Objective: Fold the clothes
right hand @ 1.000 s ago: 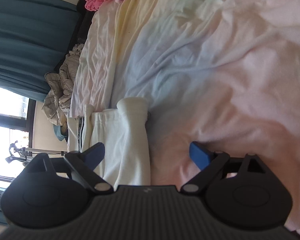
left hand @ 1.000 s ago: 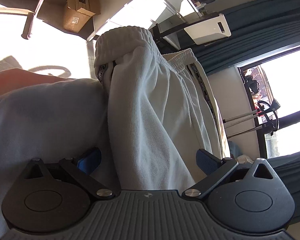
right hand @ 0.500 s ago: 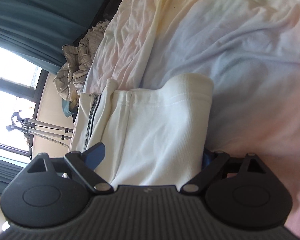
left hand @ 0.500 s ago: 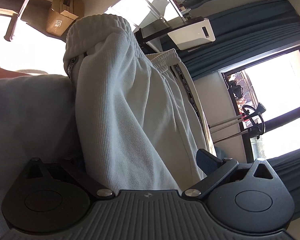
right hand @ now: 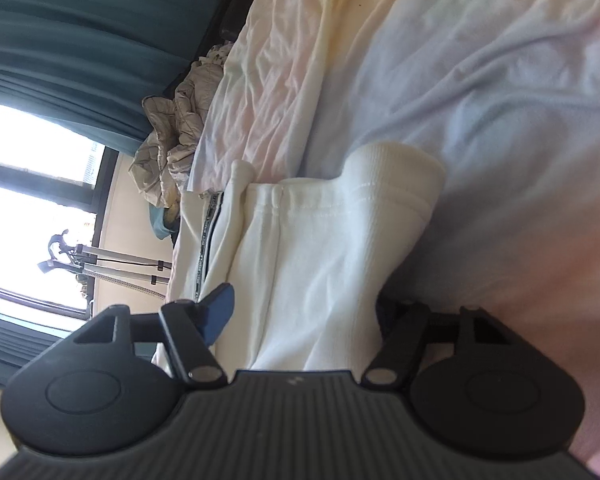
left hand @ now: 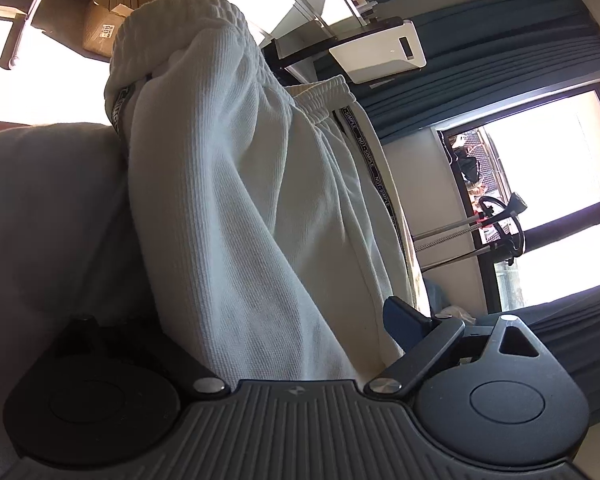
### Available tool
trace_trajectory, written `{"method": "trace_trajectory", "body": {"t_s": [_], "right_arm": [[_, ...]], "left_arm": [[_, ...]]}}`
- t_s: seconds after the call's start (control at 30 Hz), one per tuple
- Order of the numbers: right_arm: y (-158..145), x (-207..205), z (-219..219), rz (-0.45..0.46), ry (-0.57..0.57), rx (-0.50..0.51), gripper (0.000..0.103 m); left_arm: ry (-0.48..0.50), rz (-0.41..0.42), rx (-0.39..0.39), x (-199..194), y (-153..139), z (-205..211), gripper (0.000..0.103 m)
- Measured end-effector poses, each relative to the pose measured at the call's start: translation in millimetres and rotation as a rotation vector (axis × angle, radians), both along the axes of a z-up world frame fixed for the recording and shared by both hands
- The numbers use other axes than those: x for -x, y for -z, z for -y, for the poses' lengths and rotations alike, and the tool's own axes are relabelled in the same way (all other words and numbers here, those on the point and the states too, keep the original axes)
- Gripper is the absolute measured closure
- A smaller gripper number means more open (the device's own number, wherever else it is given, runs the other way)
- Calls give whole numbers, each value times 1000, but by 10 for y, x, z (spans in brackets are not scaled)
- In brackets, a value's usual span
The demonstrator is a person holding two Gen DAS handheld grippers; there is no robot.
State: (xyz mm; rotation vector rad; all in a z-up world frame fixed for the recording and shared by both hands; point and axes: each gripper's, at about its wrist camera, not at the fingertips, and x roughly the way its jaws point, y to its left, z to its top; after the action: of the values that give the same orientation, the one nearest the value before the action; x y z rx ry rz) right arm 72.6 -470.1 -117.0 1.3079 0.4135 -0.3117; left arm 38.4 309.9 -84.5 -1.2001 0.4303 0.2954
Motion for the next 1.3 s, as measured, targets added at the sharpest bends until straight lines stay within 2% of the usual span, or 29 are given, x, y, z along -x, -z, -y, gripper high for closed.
{"method": "trace_trajectory", "body": {"t_s": [0.07,0.13,0.2,0.3,0.37,0.4,0.47,0.5,0.57,0.6,0.67,0.73,0.83,1.0,1.07,1.17,1.3], "right_arm": [[-68,4,-8,105,-5,-17,43],[-126,-6,-20,142,-11,1,43],[-124,-34,-28,94,-19,22,42],[43,-63,-2,-16,-21,-38,42],[133,-47,25,-22,-8,-98,47],[113,-37,31,7,-4,-99,50],[11,-44,27,83,-11,-59,52],[-29,-68,14,105,-26,-34,52],[-36,-93,-15,94,-44,-7,58],[-5,-103,-22,66,-44,-11,63],[80,-96,-10,10,-30,-26,88],[168,-73,15,-38,-9,-42,94],[122,-25,5,-45,32,-23,96],[-282,67,-160,31,71,94,97],[-460,48,-165,53,95,106,97],[-701,-252,-150,52,104,129,97],[-967,-1016,-159,32,67,210,97]], "left_arm": [[-16,65,57,56,41,-43,19],[-15,98,97,90,84,-88,19],[3,85,92,78,103,-95,19],[40,28,37,-6,73,-45,19],[60,-6,-10,-68,36,9,19],[67,-17,-29,-91,20,32,20],[77,-39,-52,-119,1,57,25],[79,-49,-58,-118,6,62,31],[82,-69,-59,-102,33,61,44],[83,-73,-50,-88,50,50,53],[79,-68,-37,-50,64,26,63],[69,-52,-38,-7,46,6,80],[39,-3,-21,63,-49,-15,86],[9,141,-38,108,-408,2,88],[14,164,-32,-40,-568,-13,88],[30,172,-6,-483,-816,-69,88],[88,108,-133,-1374,-1097,-52,87]]}}
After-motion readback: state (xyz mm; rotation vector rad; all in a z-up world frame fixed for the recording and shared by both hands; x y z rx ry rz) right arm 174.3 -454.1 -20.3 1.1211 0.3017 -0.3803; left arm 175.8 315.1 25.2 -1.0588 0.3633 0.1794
